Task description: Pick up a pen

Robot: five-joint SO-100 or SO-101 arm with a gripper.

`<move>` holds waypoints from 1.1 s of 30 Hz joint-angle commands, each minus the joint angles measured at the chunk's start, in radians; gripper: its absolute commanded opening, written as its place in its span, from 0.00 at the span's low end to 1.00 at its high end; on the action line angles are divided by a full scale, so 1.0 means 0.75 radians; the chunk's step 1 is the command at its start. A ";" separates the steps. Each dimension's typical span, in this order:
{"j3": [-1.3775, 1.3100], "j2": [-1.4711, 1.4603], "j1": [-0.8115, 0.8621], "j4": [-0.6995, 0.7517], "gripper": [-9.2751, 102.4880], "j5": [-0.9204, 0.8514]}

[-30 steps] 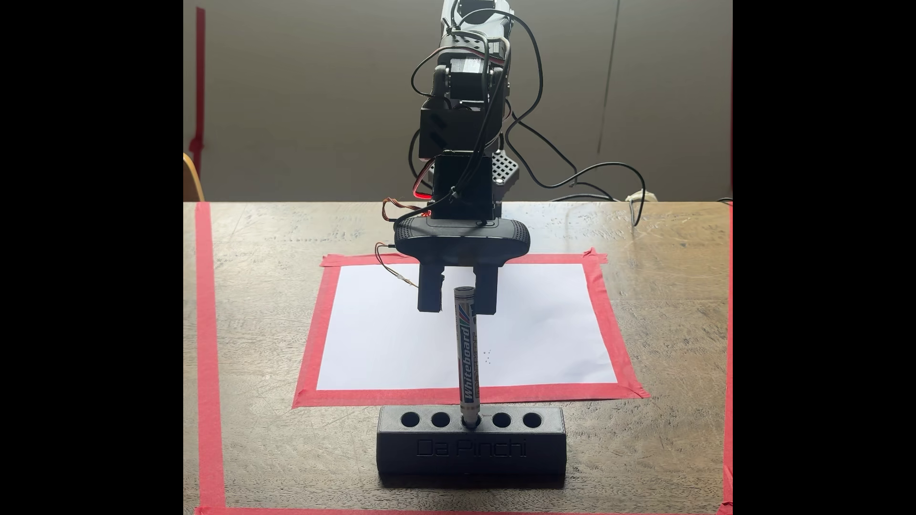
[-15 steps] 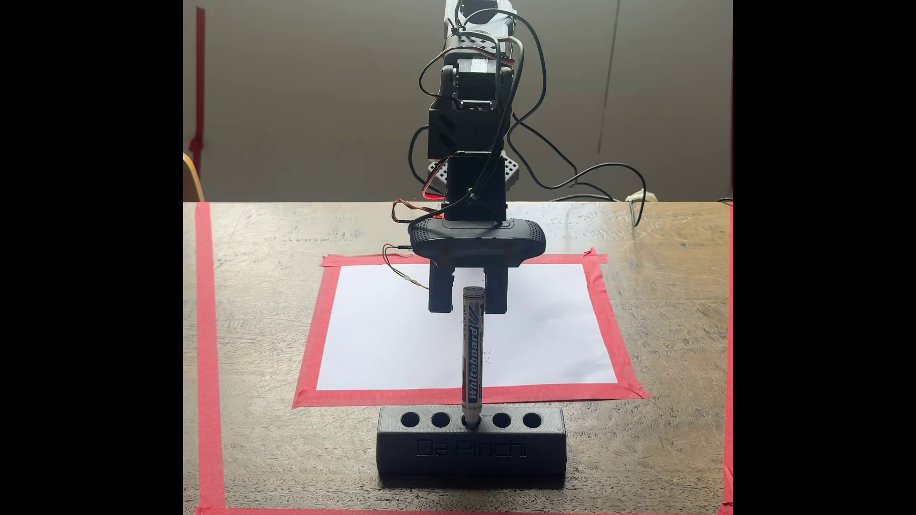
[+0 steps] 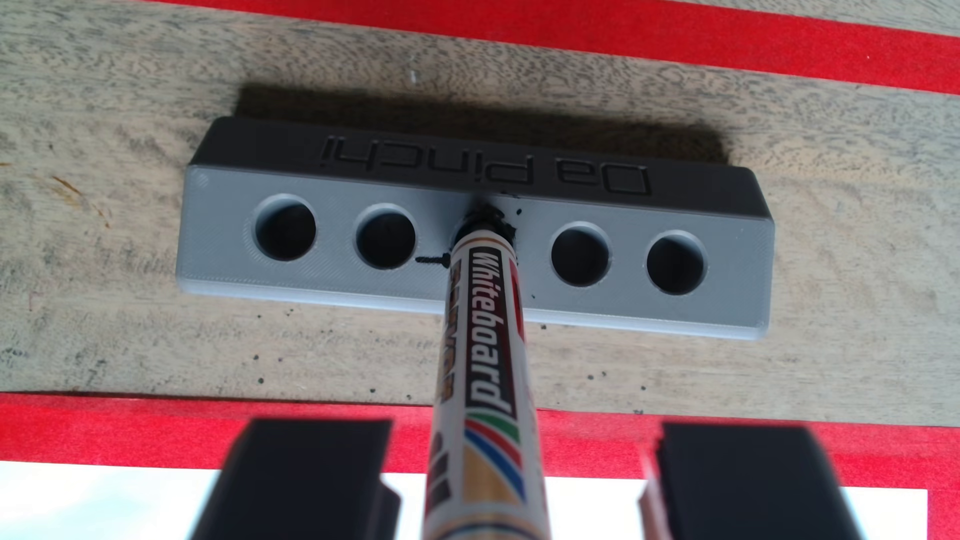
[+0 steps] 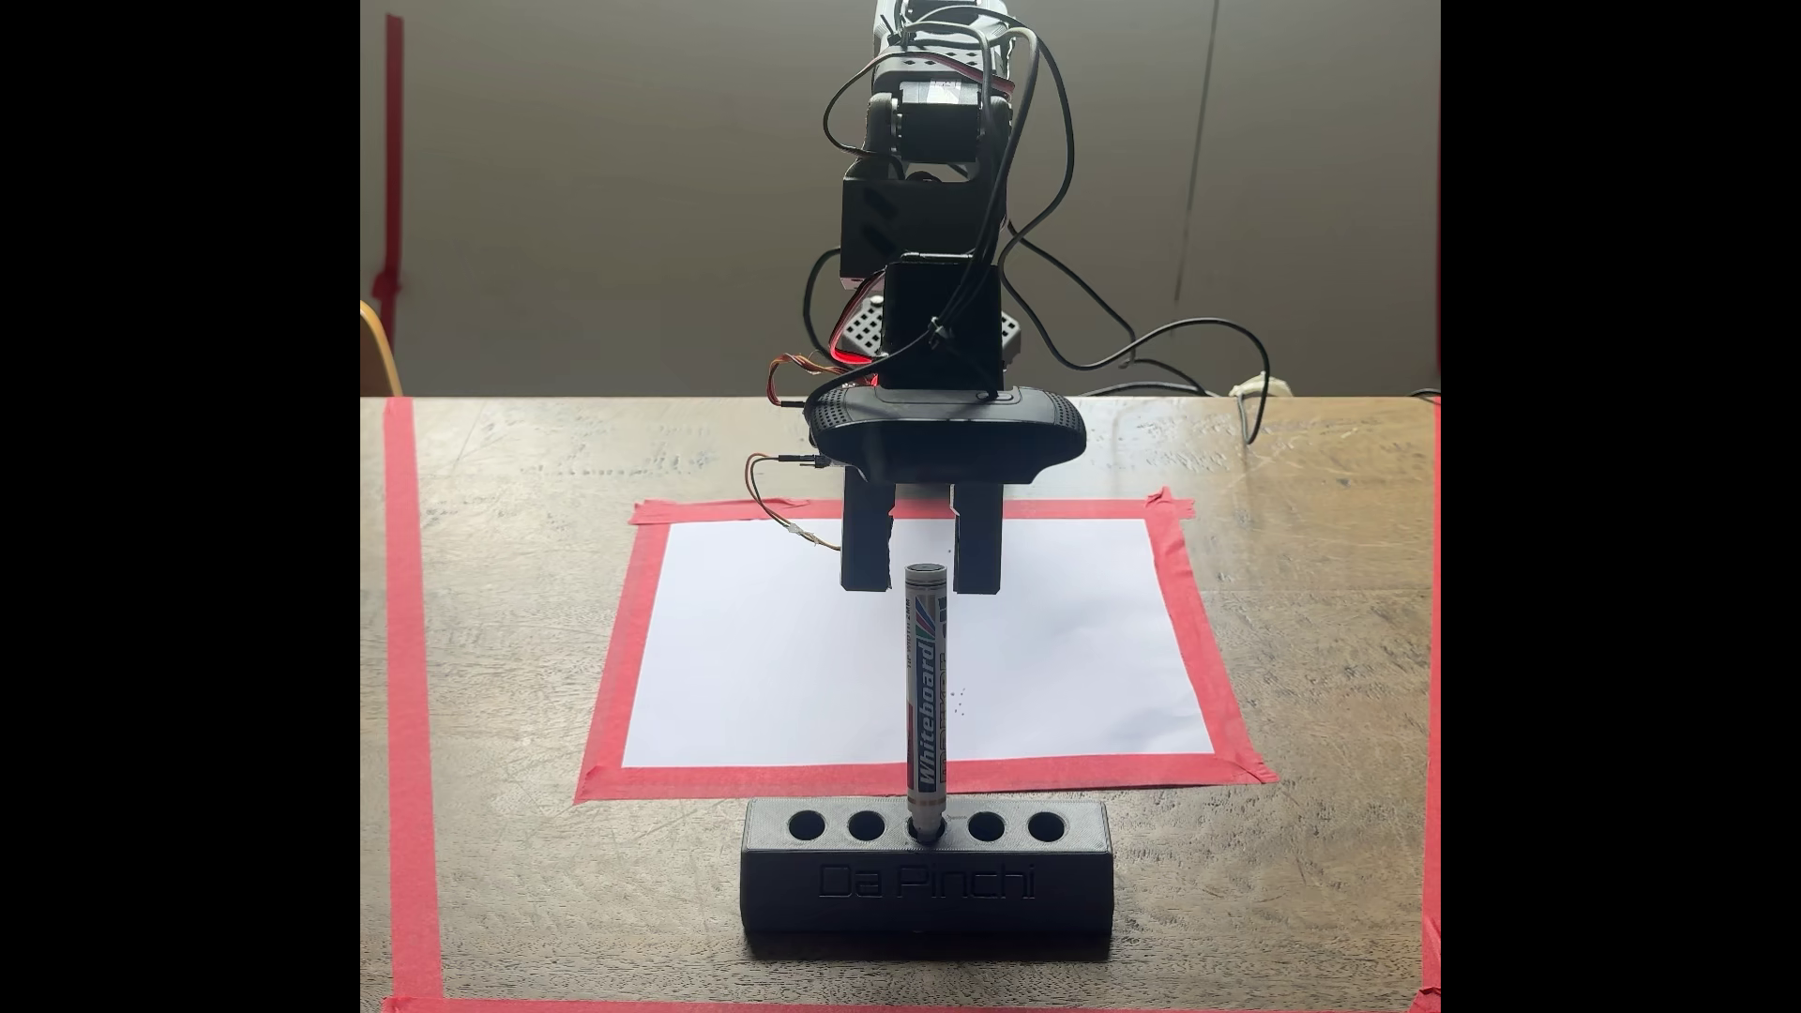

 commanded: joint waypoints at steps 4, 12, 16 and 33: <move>-0.084 0.020 0.000 0.033 0.96 0.000; -0.082 0.016 0.004 0.039 0.95 -0.006; -0.082 0.012 0.000 0.035 0.95 -0.002; -0.090 -0.031 -0.006 0.029 0.95 -0.006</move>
